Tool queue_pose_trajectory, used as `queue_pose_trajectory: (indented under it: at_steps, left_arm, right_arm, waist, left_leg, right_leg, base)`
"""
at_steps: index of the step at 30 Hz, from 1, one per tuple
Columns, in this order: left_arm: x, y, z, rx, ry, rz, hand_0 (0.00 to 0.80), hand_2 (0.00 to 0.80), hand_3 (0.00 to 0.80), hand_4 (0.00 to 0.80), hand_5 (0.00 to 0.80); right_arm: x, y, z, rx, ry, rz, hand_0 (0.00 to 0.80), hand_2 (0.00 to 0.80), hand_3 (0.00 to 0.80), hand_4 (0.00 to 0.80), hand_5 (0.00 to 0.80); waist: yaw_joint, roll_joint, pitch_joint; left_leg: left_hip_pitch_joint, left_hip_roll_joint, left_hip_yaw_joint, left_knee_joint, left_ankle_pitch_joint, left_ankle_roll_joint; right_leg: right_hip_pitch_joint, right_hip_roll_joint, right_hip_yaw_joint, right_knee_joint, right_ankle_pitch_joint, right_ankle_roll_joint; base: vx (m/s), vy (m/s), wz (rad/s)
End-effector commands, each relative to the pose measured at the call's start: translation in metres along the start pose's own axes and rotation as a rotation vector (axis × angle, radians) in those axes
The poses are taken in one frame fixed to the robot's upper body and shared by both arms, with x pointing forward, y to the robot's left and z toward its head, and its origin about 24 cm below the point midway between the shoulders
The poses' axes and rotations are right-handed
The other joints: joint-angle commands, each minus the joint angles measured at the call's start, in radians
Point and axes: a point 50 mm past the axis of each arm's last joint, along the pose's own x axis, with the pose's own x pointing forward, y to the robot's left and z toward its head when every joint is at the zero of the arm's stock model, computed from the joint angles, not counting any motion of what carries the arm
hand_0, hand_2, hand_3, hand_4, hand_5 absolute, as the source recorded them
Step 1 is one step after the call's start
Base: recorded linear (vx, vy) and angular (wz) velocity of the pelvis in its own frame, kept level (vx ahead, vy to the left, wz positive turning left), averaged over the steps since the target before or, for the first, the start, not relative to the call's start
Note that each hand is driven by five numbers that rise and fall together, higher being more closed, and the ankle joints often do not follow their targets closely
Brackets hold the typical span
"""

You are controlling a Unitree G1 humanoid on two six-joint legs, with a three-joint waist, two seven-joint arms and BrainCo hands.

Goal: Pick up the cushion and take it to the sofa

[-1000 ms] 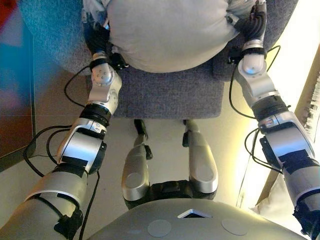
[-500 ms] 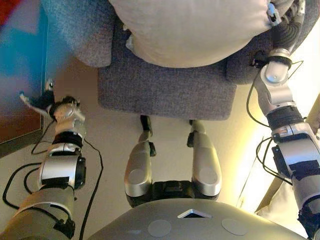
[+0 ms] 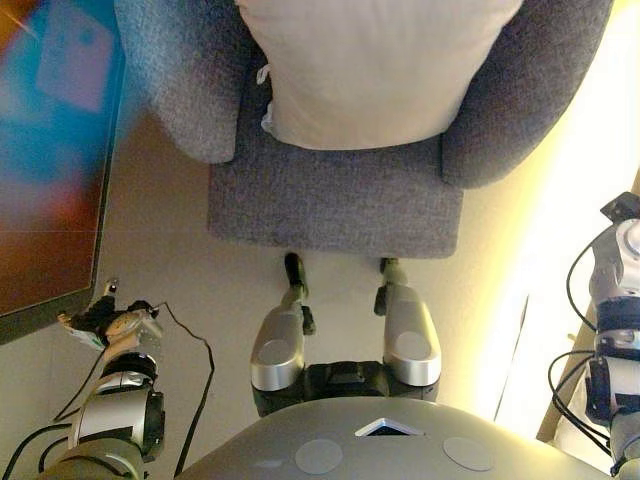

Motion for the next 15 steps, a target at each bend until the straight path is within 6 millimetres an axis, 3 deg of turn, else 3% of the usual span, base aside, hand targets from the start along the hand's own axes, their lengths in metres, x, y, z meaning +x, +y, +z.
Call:
queue_pose_trajectory:
  at_steps: [1, 5, 9, 12, 15]
  left_arm:
    - [0.008, 0.036, -0.032, 0.157, 0.033, 0.07, 0.0, 0.0, 0.0, 0.0, 0.0]
    - [0.007, 0.057, -0.058, 0.23, 0.11, 0.098, 0.0, 0.0, 0.0, 0.0, 0.0]
    - [0.003, 0.067, -0.083, 0.345, 0.206, 0.029, 0.0, 0.0, 0.0, 0.0, 0.0]
    - [-0.004, 0.079, -0.108, 0.414, 0.313, -0.008, 0.0, 0.0, 0.0, 0.0, 0.0]
    - [-0.016, 0.088, -0.133, 0.481, 0.425, -0.059, 0.0, 0.0, 0.0, 0.0, 0.0]
  right_arm:
    - [0.007, -0.011, 0.02, -0.023, -0.102, -0.009, 0.0, 0.0, 0.0, 0.0, 0.0]
    - [0.006, -0.032, 0.007, -0.099, -0.033, -0.059, 0.0, 0.0, 0.0, 0.0, 0.0]
    - [-0.013, -0.062, -0.04, -0.247, 0.181, -0.089, 0.0, 0.0, 0.0, 0.0, 0.0]
    - [-0.054, -0.086, -0.097, -0.369, 0.426, -0.059, 0.0, 0.0, 0.0, 0.0, 0.0]
    - [-0.126, -0.108, -0.157, -0.46, 0.72, 0.003, 0.0, 0.0, 0.0, 0.0, 0.0]
  waist:
    - [-0.004, -0.062, -0.144]
    - [0.001, -0.075, -0.198]
    - [-0.007, -0.086, -0.239]
    - [-0.015, -0.092, -0.263]
    - [-0.021, -0.1, -0.279]
  left_leg:
    - [0.007, -0.037, -0.004, 0.104, -0.163, 0.018]
    - [0.048, -0.032, 0.006, 0.1, -0.174, 0.022]
    - [0.077, -0.028, 0.019, 0.101, -0.182, 0.024]
    - [0.1, -0.028, 0.029, 0.1, -0.187, 0.03]
    - [0.133, -0.03, 0.039, 0.094, -0.195, 0.038]
  right_leg:
    - [-0.035, -0.005, -0.039, 0.085, -0.113, 0.046]
    - [0.004, -0.007, -0.036, 0.082, -0.113, 0.052]
    - [0.038, -0.005, -0.03, 0.072, -0.114, 0.054]
    - [0.061, -0.007, -0.024, 0.057, -0.104, 0.058]
    - [0.083, -0.01, -0.019, 0.039, -0.087, 0.064]
  base:
    - [0.131, 0.002, -0.03]
    - [0.125, 0.016, -0.01]
    - [0.075, 0.051, 0.02]
    - [0.054, 0.043, 0.0]
    - [0.061, 0.024, -0.11]
